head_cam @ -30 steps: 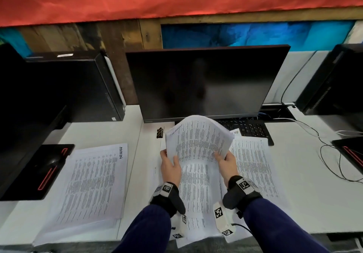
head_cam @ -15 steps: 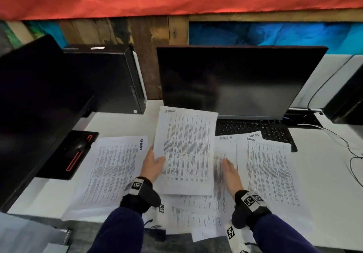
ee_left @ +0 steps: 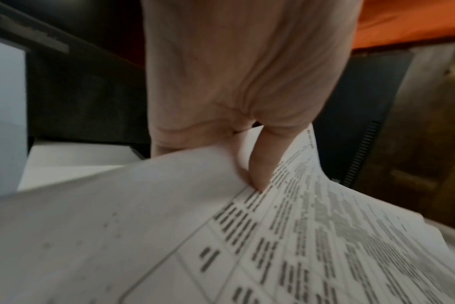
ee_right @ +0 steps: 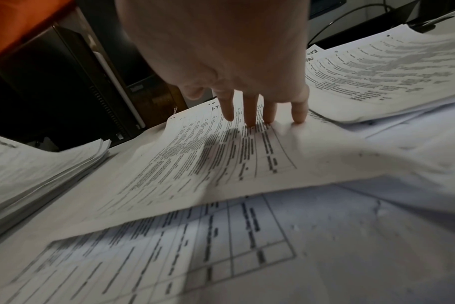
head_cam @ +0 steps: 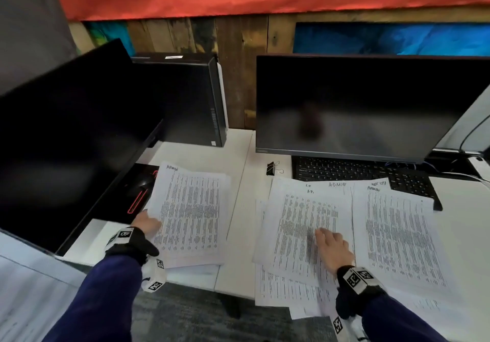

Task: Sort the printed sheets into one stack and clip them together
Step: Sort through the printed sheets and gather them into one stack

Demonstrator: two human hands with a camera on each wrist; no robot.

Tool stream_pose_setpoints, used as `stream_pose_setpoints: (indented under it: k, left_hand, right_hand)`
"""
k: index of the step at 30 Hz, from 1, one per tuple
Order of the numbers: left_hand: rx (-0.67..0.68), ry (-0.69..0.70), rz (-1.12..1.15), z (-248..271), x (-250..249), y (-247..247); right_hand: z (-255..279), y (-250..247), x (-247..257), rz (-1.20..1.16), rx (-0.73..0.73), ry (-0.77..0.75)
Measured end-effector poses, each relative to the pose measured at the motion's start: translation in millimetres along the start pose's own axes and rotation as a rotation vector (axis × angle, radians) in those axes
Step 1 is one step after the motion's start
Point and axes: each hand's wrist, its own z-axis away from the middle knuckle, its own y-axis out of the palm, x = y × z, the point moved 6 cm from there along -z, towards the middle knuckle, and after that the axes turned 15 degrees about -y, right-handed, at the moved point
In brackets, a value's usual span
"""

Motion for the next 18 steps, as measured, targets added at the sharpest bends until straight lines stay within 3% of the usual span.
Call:
stream_pose_setpoints:
  k: [2,4,5,7,9,11,13,15,18]
  left_hand:
    - [-0.084,-0.081,-0.002,10,-6,-2]
    - [-0.286,-0.135,-0.068,33,-22,-2]
    - [-0.380,-0.113,-0.117,49,-35,3]
    - [-0.445,0.095,-0.125,82,-71,24]
    - [-0.324,0.326,-0.051,110,-102,66]
    - [-0.107,0.407,-0.003,133,-121,118]
    - [0.090,0.362,-0.044,149,-129,167]
    - [0.232,0.215,-0.125,154,-128,200]
    - [0.283,0.034,-0.175,154,-123,219]
  right_hand:
    - [5,-7,3,-0.074,-0.035,0.025]
    - [8,-14,-2,-0.098,-0.098,0.060]
    - [8,-17,-7,-0.099,-0.129,0.083]
    - [9,-24,-25,-0.106,-0.161,0.185]
    - [11,-30,-44,-0.136,-0.186,0.306]
    - [12,-37,-59,-0.162,-0.200,0.392]
    - [11,-38,-68,-0.164,-0.176,0.442]
    - [12,-37,-69,-0.137,-0.128,0.468]
    - [15,-35,-66,-0.102,-0.086,0.476]
